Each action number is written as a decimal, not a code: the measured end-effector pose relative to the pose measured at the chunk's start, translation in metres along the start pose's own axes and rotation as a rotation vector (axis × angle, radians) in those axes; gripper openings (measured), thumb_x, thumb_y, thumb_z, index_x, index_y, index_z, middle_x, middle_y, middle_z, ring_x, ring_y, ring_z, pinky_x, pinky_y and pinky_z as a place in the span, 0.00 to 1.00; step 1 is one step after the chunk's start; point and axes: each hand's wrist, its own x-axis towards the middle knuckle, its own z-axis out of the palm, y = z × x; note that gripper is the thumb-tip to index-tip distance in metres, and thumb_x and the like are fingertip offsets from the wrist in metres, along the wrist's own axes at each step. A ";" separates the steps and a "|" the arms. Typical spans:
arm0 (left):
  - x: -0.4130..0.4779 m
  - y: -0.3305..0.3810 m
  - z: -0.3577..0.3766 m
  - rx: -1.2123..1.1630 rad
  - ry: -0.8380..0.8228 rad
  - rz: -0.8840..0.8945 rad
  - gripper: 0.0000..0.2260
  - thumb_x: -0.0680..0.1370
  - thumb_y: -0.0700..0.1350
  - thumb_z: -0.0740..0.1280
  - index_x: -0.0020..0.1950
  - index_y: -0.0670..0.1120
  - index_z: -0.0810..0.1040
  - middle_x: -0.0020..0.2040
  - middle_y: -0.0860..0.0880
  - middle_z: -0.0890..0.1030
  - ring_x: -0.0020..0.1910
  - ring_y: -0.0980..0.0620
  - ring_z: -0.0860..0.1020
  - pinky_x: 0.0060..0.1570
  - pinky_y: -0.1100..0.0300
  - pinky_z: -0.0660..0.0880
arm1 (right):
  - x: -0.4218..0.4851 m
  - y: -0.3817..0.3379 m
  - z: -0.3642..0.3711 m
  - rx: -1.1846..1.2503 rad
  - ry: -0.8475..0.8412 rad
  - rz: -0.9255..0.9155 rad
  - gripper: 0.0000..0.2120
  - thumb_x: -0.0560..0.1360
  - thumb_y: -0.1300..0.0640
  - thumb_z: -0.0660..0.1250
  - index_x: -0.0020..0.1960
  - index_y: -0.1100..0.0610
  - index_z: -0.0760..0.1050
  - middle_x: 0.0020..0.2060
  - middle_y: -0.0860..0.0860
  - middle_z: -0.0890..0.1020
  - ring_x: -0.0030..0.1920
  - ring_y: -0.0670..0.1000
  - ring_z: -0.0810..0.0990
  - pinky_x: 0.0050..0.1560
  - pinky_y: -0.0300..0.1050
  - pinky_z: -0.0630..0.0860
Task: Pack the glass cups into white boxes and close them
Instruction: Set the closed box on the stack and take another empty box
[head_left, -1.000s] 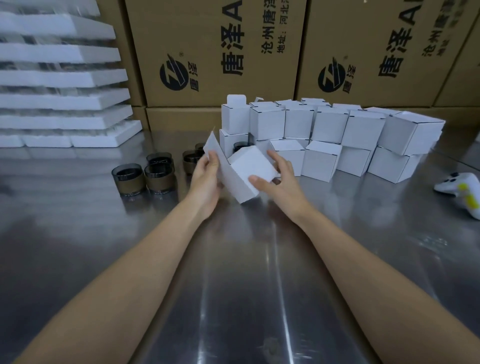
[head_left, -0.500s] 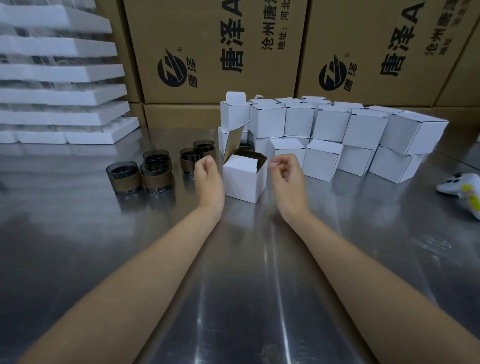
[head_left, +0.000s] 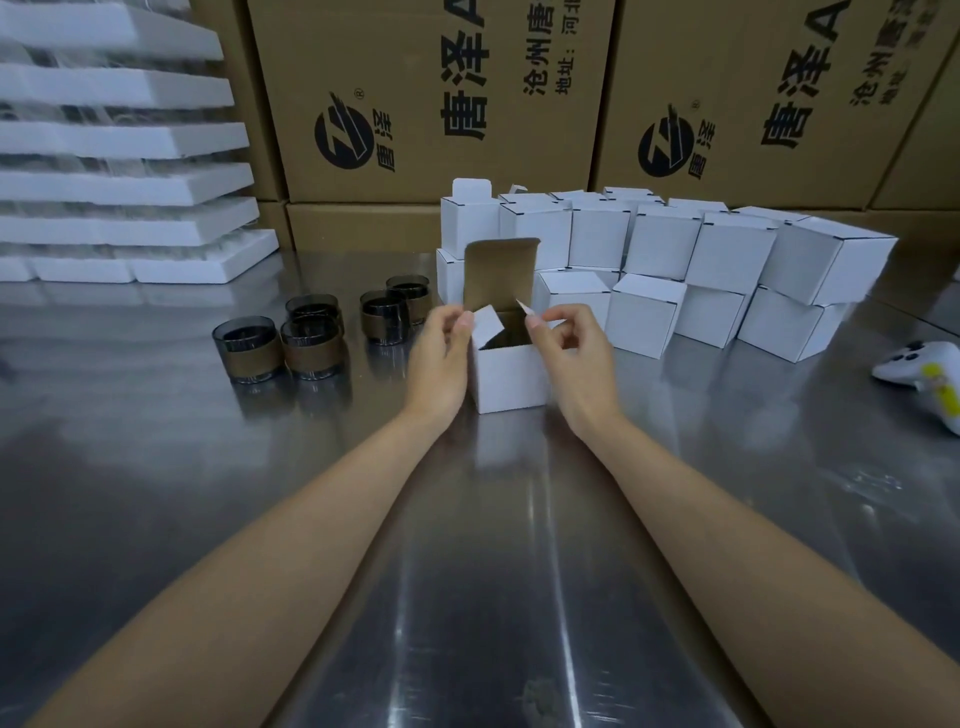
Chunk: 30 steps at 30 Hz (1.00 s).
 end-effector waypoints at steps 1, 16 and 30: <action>-0.001 0.001 -0.001 -0.033 -0.059 -0.019 0.14 0.83 0.53 0.56 0.63 0.49 0.74 0.56 0.55 0.78 0.59 0.54 0.77 0.52 0.67 0.70 | -0.001 0.000 0.001 -0.030 0.005 -0.023 0.09 0.73 0.43 0.69 0.44 0.46 0.72 0.28 0.42 0.67 0.31 0.44 0.66 0.36 0.38 0.67; -0.002 0.003 -0.003 -0.233 -0.165 -0.034 0.11 0.75 0.48 0.72 0.54 0.56 0.74 0.47 0.66 0.78 0.45 0.75 0.77 0.42 0.77 0.72 | 0.004 -0.001 -0.007 -0.027 -0.007 0.231 0.17 0.80 0.60 0.57 0.45 0.53 0.84 0.49 0.63 0.81 0.43 0.55 0.82 0.44 0.47 0.83; 0.007 -0.005 -0.005 -0.221 0.049 -0.209 0.17 0.77 0.56 0.50 0.62 0.54 0.68 0.56 0.49 0.77 0.59 0.48 0.77 0.63 0.45 0.73 | -0.002 0.003 -0.006 -0.309 -0.378 0.050 0.27 0.75 0.40 0.66 0.69 0.51 0.69 0.61 0.45 0.76 0.63 0.48 0.75 0.62 0.43 0.71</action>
